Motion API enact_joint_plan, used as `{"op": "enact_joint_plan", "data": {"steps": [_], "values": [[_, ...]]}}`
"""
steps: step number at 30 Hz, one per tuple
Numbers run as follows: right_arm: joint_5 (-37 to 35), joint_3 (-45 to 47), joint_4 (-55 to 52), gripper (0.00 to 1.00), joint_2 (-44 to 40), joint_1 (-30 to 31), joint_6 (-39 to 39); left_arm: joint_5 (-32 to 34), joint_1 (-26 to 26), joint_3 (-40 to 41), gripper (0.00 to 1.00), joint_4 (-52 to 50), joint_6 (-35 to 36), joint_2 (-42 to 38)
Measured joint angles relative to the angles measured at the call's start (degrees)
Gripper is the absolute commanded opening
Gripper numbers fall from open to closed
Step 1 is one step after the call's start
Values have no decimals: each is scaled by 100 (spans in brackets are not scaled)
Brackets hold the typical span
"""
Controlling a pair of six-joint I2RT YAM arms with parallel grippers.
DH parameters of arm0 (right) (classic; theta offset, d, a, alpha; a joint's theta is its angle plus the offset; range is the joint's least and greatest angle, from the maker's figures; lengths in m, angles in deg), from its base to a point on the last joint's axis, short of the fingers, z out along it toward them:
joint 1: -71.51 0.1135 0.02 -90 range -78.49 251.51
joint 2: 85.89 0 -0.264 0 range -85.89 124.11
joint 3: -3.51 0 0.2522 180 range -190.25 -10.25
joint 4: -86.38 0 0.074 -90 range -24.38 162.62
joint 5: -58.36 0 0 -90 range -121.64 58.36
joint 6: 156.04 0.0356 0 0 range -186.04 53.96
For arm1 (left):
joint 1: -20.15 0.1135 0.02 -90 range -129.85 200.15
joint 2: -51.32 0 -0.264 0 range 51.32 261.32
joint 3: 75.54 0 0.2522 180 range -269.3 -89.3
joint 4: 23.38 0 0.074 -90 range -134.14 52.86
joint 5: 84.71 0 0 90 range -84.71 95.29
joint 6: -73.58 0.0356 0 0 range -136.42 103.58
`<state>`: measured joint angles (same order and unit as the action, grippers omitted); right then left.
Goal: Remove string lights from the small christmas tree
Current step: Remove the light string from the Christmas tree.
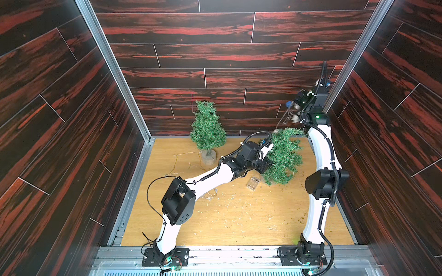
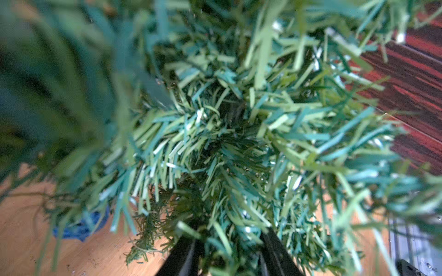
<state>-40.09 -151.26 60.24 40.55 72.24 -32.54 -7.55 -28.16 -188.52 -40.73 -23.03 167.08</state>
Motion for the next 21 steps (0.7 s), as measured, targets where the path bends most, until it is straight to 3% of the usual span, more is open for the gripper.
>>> {"op": "enact_joint_plan", "data": {"steps": [8,18,21], "values": [[2168,308,485,0,0,31,542,173,37,411,57,-136,302,-581],[3370,286,857,0,0,125,839,37,564,933,65,81,59,-1591],[3661,208,874,0,0,146,894,-33,885,872,74,286,-28,-1749]]}}
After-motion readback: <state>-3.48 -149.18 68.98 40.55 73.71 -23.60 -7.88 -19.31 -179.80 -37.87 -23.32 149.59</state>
